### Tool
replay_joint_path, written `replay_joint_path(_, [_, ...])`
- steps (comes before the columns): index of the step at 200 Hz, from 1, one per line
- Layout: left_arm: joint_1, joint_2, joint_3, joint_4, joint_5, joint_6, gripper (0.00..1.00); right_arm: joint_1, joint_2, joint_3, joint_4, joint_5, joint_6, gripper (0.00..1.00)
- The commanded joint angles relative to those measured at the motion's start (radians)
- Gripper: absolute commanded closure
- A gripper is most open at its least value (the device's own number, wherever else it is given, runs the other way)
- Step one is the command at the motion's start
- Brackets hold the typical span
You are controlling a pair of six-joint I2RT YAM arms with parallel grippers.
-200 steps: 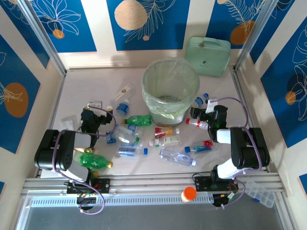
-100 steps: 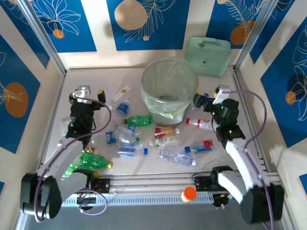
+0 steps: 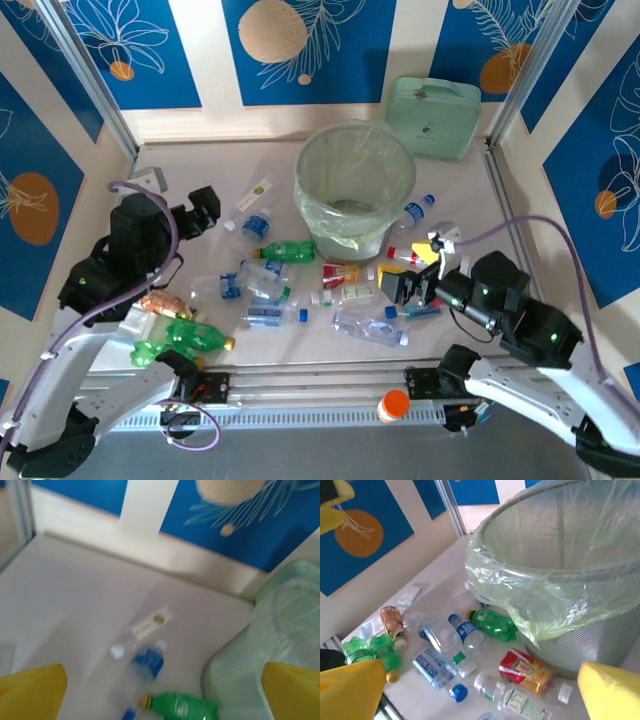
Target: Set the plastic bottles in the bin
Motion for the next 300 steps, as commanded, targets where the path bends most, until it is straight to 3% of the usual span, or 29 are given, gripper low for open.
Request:
replay_joint_path(1, [-0.001,-0.019,0.002,-0.551,-0.041,-0.295,0.01,0.035,0.166,0.293,-0.457,0.131,0.194,0.01])
replay_joint_path(7, [0.010,-0.038,-0.018,-0.548,-0.027,-0.303,0.01,0.022,0.201,0.352,-0.494,0.079,0.138,0.01])
replay_joint_path(17, [0.038,-0.064,-0.051,-0.524,0.020,-0.309,0.01,-0.008,0.215,0.368,-0.541,0.080,0.234,0.01])
replay_joint_path(32, [0.083,-0.071,-0.103,-0.507,0.106,-0.348,0.01,-0.086,0.190,0.309,-0.450,-0.144,0.149,0.02])
replay_joint_path(41, [0.111,-0.055,-0.128,-0.512,0.153,-0.396,0.01,-0.132,0.237,0.318,-0.486,-0.213,0.149,0.02])
replay_joint_path(69, [0.171,-0.019,-0.239,-0.395,0.295,-0.539,0.01,-0.174,0.364,0.342,-0.626,-0.148,0.267,0.01])
replay_joint_path(84, [0.169,0.020,-0.264,-0.234,0.344,-0.462,0.01,-0.168,0.345,0.298,-0.609,-0.175,0.224,0.01])
replay_joint_path(99, [0.168,0.110,-0.231,-0.198,0.367,-0.374,0.01,-0.178,0.338,0.283,-0.609,-0.203,0.202,0.01])
replay_joint_path(122, [0.150,0.242,-0.221,-0.111,0.496,-0.270,0.01,-0.179,0.326,0.287,-0.610,-0.190,0.239,0.01])
replay_joint_path(132, [0.122,0.276,-0.231,-0.045,0.549,-0.208,0.01,-0.181,0.320,0.293,-0.607,-0.243,0.202,0.01])
replay_joint_path(147, [0.098,0.339,-0.177,-0.131,0.486,-0.152,0.01,-0.182,0.326,0.312,-0.627,-0.283,0.159,0.01])
replay_joint_path(157, [0.101,0.386,-0.124,-0.253,0.431,-0.201,0.01,-0.187,0.350,0.342,-0.683,-0.215,0.204,0.01])
replay_joint_path(172, [0.097,0.416,-0.067,-0.345,0.447,-0.287,0.01,-0.194,0.367,0.356,-0.727,-0.163,0.249,0.01])
replay_joint_path(196, [0.044,0.331,-0.107,-0.308,0.484,-0.642,0.01,-0.195,0.343,0.331,-0.710,-0.164,0.265,0.01])
replay_joint_path(213, [-0.065,0.287,-0.116,-0.307,0.352,-0.930,0.01,-0.201,0.329,0.324,-0.704,-0.133,0.291,0.01])
replay_joint_path(227, [-0.130,0.323,-0.086,-0.331,0.281,-1.055,0.01,-0.212,0.328,0.327,-0.696,-0.117,0.304,0.00])
replay_joint_path(264, [-0.150,0.551,-0.007,-0.406,0.291,-1.129,0.01,-0.241,0.339,0.360,-0.664,-0.113,0.299,0.00])
replay_joint_path(300, [-0.151,0.597,-0.068,-0.321,0.274,-1.172,0.01,-0.254,0.346,0.395,-0.683,-0.097,0.285,0.00])
